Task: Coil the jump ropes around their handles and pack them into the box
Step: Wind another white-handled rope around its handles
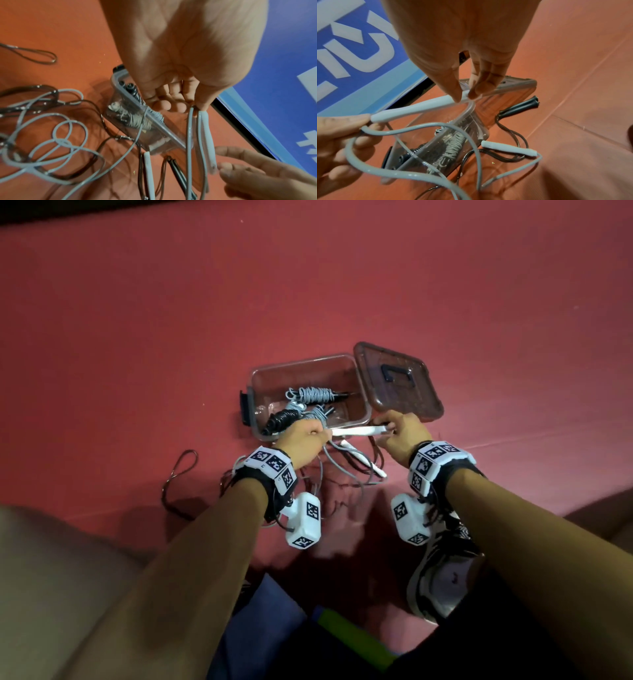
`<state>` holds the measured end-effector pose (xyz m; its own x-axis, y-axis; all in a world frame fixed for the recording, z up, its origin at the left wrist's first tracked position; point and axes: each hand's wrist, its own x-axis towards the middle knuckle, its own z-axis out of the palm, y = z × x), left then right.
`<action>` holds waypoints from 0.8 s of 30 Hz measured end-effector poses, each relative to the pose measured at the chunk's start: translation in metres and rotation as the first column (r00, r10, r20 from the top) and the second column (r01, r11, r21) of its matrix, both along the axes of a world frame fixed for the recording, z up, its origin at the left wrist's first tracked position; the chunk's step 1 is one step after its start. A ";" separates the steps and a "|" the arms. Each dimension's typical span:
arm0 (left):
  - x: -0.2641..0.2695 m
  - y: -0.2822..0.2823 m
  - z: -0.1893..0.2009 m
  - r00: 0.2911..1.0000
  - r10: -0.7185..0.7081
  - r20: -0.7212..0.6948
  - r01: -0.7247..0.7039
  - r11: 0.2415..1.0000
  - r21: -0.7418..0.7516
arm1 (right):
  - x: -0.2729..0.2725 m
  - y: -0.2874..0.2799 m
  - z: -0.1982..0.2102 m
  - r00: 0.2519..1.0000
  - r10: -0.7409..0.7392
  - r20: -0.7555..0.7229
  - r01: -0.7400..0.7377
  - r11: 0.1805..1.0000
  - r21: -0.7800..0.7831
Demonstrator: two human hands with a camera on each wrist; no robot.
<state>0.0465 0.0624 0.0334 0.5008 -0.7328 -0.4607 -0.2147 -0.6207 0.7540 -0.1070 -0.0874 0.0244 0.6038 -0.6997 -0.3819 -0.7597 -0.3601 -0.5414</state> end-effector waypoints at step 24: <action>0.004 0.038 -0.011 0.994 -0.047 0.096 0.035 0.992 0.119 | 0.021 0.052 -0.021 0.963 0.237 -0.125 -0.221 0.966 0.135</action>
<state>0.0503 0.1006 0.0228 0.5188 -0.6974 -0.4945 -0.3114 -0.6929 0.6504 -0.0856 -0.0353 0.0036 0.6776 -0.4932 -0.5455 -0.7352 -0.4725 -0.4860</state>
